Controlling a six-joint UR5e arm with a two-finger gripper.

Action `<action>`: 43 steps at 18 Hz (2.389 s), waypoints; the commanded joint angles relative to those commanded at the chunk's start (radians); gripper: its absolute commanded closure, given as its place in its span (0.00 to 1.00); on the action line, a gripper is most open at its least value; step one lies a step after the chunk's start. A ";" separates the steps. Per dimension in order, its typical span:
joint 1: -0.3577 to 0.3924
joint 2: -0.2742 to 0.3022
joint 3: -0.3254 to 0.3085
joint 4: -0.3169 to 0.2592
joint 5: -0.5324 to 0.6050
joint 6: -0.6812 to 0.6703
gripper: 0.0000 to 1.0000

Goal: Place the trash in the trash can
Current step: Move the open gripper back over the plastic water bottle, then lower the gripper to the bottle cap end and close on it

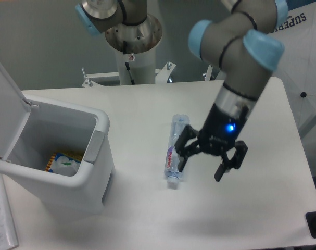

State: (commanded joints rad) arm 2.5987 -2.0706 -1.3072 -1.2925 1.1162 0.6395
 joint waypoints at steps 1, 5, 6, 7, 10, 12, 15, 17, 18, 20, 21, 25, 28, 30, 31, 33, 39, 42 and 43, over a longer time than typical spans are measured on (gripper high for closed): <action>-0.018 -0.017 0.015 -0.049 0.051 0.009 0.00; -0.068 -0.075 0.026 -0.087 0.198 0.032 0.00; -0.081 -0.091 0.026 -0.087 0.229 0.032 0.00; -0.086 -0.103 0.028 -0.087 0.259 0.034 0.00; -0.112 -0.144 0.039 -0.087 0.298 0.034 0.00; -0.126 -0.155 0.036 -0.090 0.316 0.034 0.00; -0.140 -0.183 0.037 -0.108 0.362 0.034 0.00; -0.167 -0.206 0.039 -0.114 0.422 0.032 0.00; -0.175 -0.212 0.037 -0.114 0.445 0.031 0.00; -0.184 -0.221 0.034 -0.113 0.450 0.028 0.00; -0.189 -0.226 0.034 -0.114 0.450 0.028 0.00; -0.195 -0.230 0.020 -0.123 0.453 0.025 0.12; -0.201 -0.230 0.022 -0.160 0.481 0.031 0.24; -0.201 -0.230 0.022 -0.177 0.496 0.032 0.35; -0.203 -0.230 0.022 -0.177 0.496 0.032 0.44; -0.203 -0.227 0.025 -0.179 0.494 0.032 0.71; -0.209 -0.217 0.046 -0.176 0.490 0.032 1.00; -0.203 -0.177 0.074 -0.174 0.476 0.034 1.00; -0.197 -0.163 0.086 -0.174 0.453 0.035 1.00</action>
State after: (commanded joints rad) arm 2.4022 -2.2336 -1.2212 -1.4665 1.5695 0.6749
